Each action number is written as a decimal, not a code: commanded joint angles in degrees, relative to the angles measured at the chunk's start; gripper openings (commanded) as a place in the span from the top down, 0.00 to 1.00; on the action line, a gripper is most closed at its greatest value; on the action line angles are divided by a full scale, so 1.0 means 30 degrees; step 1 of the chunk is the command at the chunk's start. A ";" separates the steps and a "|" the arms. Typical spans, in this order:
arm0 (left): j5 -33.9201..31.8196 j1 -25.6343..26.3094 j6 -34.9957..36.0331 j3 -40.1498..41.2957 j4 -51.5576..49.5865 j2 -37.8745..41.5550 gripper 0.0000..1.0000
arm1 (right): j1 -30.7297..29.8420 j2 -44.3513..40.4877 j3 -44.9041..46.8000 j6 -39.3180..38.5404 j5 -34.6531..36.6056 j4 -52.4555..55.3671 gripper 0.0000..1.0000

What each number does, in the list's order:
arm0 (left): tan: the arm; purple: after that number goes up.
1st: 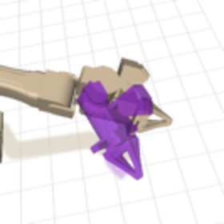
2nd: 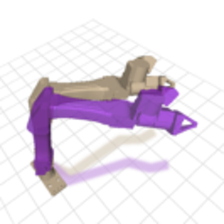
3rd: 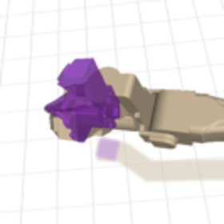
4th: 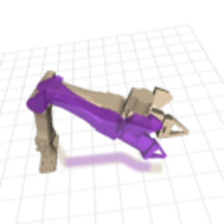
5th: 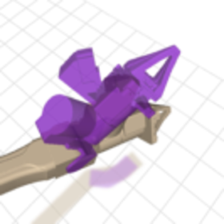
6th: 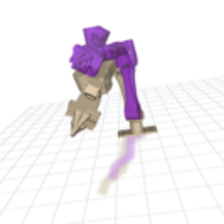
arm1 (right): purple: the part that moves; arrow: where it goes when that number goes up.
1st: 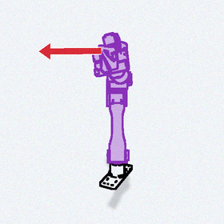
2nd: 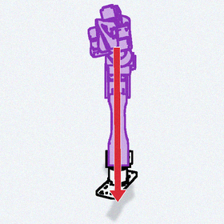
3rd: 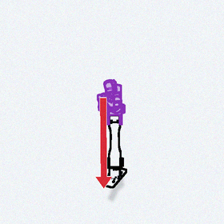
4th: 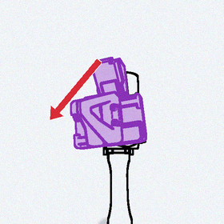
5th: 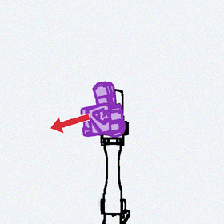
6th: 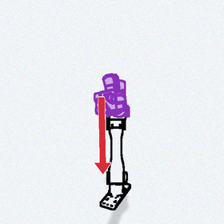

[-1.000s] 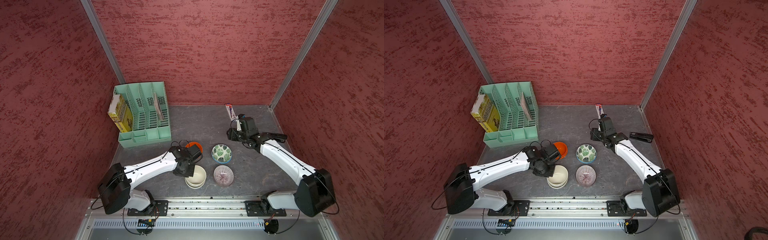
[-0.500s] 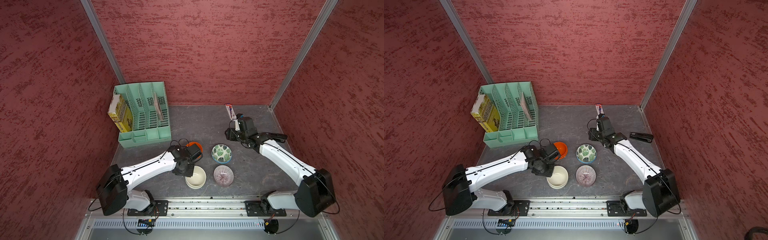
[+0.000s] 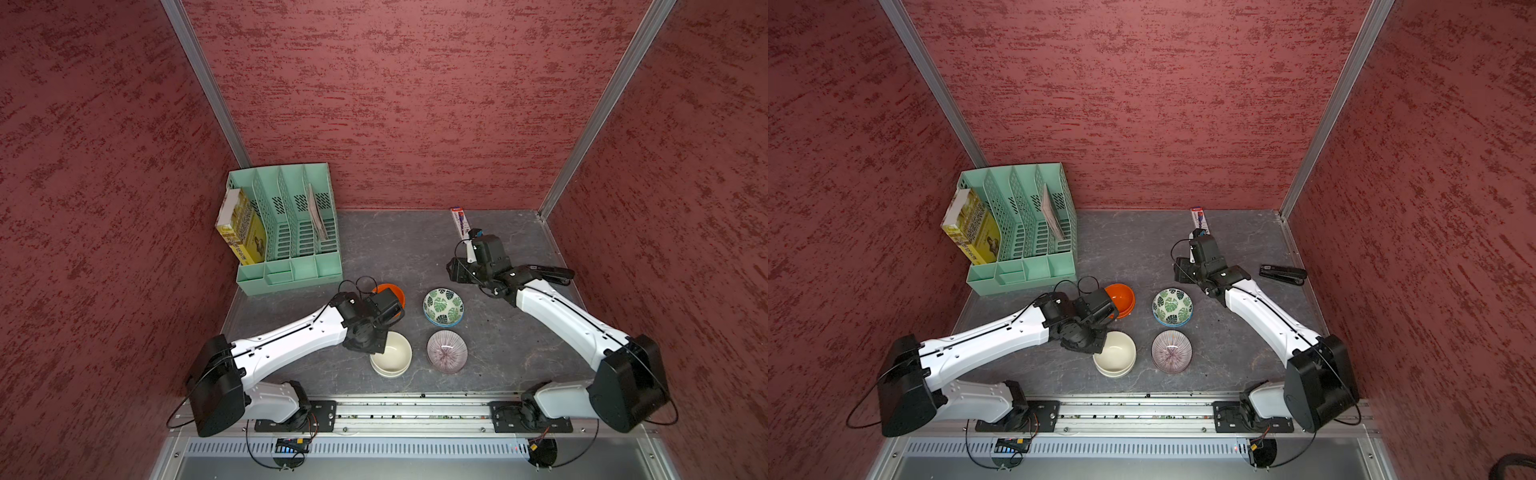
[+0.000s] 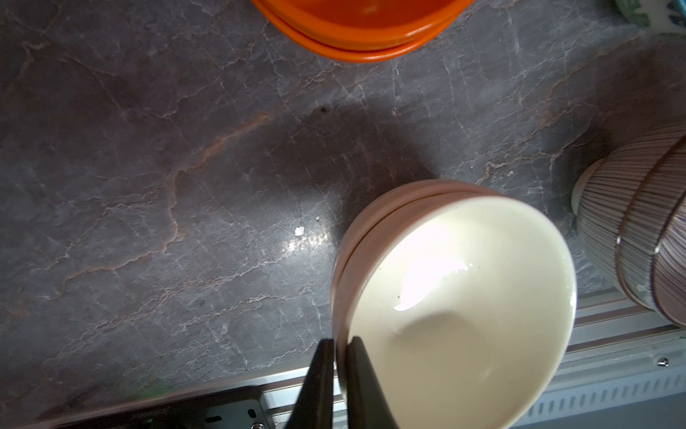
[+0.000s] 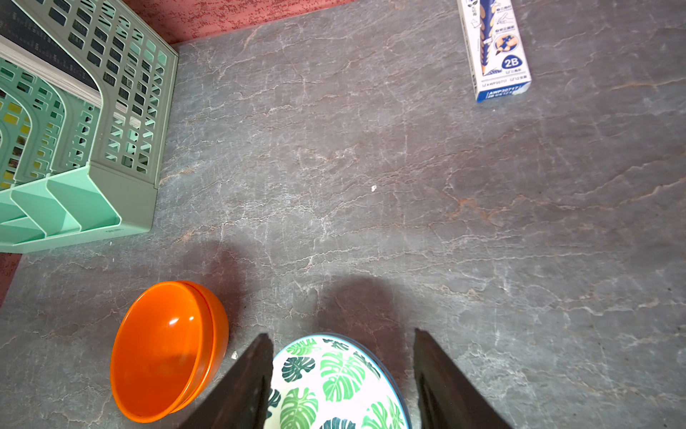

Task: Stack the bowls
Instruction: Place the bowl in the bowl.

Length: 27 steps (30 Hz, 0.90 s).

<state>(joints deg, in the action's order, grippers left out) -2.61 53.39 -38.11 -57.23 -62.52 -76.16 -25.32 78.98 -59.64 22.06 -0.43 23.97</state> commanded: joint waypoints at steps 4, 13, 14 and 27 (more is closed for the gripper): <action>0.0079 0.0076 -0.0247 0.0694 0.0878 -0.0331 0.94 | -0.0154 -0.0029 -0.0484 0.0001 0.0040 -0.0291 0.38; -0.0433 0.0054 -0.0264 0.0357 0.0570 -0.0116 0.86 | -0.0223 -0.0014 -0.0301 0.0079 -0.0001 -0.0384 0.38; -0.0519 0.0048 -0.0253 0.0291 0.0505 -0.0059 0.81 | -0.0241 0.0008 -0.0306 0.0060 -0.0008 -0.0402 0.38; 0.0372 -0.4928 0.1487 -0.1382 0.2044 0.1257 0.48 | -0.0737 0.0194 -0.0049 -0.0377 -0.0327 0.0245 0.37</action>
<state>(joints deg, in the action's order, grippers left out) -2.52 43.92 -36.80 -59.92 -59.96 -72.47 -27.16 79.64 -59.64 21.58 -1.21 24.23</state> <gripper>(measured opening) 0.516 0.631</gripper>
